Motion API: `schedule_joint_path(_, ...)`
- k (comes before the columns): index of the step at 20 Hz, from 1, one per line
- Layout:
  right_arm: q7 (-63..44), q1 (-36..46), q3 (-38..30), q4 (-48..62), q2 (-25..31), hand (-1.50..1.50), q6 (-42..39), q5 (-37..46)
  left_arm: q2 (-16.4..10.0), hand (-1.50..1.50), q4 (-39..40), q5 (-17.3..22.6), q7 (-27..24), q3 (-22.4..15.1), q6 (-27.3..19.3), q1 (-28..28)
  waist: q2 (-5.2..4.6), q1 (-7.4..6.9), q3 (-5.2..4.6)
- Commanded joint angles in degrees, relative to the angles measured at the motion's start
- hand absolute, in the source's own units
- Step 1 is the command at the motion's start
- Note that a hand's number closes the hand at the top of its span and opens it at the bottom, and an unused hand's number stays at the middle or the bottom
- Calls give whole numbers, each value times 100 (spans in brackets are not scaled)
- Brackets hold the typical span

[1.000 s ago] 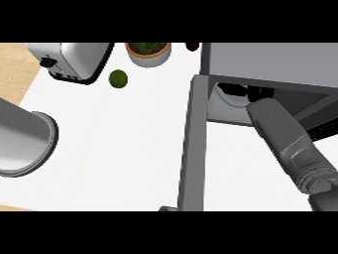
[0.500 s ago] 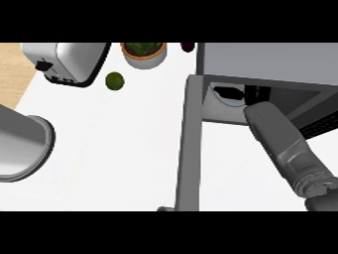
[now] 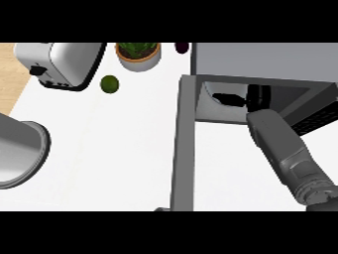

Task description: Pick up the milk, place it into the microwave and close the microwave

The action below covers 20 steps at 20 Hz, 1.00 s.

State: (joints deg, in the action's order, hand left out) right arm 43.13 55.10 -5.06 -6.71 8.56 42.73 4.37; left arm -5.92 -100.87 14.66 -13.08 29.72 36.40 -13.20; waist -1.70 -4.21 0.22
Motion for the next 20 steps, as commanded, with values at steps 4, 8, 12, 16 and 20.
schedule_joint_path(4, 626, -388, -252, -230, -186, -150, -974, -262, 208, -150, -335, 54, 76, -70, 39, -363, 81, 147, -7)
schedule_joint_path(8, 771, -590, -390, -355, -347, -150, -1305, -419, 353, -150, -253, -350, -319, -197, 183, -533, 113, 241, -15)
schedule_joint_path(12, 1162, -1175, -506, -646, -656, -150, -1672, -631, 482, -150, -530, -467, -232, -518, 405, -786, 163, 356, -17)
schedule_joint_path(16, 1179, -1455, -344, -932, -832, -150, -2404, -649, 314, -150, -463, 35, 109, -668, 795, -776, 206, 468, -24)
schedule_joint_path(20, 1424, -2000, 74, -1146, -851, -150, -3007, -981, 281, -150, -422, 131, 113, -822, 1088, -861, 216, 406, -23)
